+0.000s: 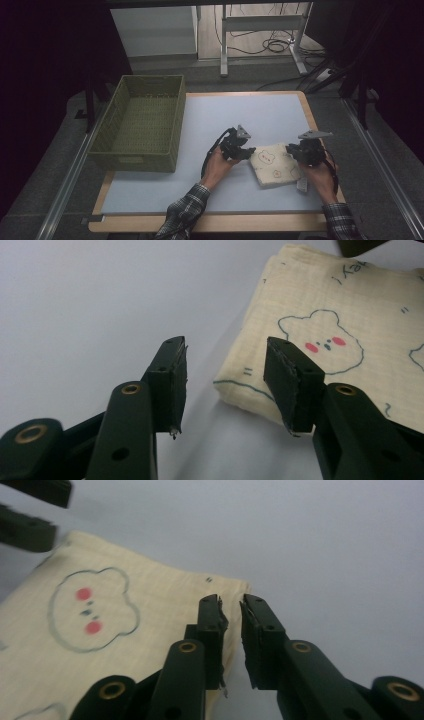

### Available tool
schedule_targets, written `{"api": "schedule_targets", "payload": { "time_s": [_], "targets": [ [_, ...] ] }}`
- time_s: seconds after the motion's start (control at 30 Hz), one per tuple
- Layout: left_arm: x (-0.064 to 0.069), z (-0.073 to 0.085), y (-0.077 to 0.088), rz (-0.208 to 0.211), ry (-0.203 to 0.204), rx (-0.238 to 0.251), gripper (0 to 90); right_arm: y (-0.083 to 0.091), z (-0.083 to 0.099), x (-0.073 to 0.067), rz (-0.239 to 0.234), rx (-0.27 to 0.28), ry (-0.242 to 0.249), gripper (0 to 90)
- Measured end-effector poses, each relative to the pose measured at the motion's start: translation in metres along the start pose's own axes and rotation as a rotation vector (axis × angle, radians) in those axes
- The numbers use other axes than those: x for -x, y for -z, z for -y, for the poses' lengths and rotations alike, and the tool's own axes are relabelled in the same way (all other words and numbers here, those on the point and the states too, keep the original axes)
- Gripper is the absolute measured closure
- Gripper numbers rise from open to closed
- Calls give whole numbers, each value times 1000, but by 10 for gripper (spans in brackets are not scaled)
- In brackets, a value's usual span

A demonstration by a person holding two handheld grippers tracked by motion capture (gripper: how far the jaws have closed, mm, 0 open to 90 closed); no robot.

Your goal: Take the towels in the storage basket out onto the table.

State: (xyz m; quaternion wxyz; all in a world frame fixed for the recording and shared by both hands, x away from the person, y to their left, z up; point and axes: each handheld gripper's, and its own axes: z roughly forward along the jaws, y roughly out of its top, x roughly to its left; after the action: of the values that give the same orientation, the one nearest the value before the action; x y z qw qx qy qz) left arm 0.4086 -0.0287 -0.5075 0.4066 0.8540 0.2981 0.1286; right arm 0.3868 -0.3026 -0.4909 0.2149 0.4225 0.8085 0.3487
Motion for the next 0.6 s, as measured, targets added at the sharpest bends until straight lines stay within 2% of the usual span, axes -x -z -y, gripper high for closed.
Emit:
{"api": "schedule_targets", "payload": {
  "time_s": [0.13,0.27,0.4,0.53,0.6],
  "targets": [
    [-3,2,3,0,15,5,542,28,11,-11,-14,9,20,702],
    [-6,4,2,5,35,-4,515,46,30,-18,-23,-12,25,633],
    [-8,6,-4,4,45,-27,488,47,45,-19,-34,-32,-1,556],
    [-9,10,-14,-13,57,-58,461,38,54,-16,-21,-71,-21,454],
    [-11,11,-17,-17,61,-69,443,32,57,-16,-19,-94,-22,432]
  ]
}}
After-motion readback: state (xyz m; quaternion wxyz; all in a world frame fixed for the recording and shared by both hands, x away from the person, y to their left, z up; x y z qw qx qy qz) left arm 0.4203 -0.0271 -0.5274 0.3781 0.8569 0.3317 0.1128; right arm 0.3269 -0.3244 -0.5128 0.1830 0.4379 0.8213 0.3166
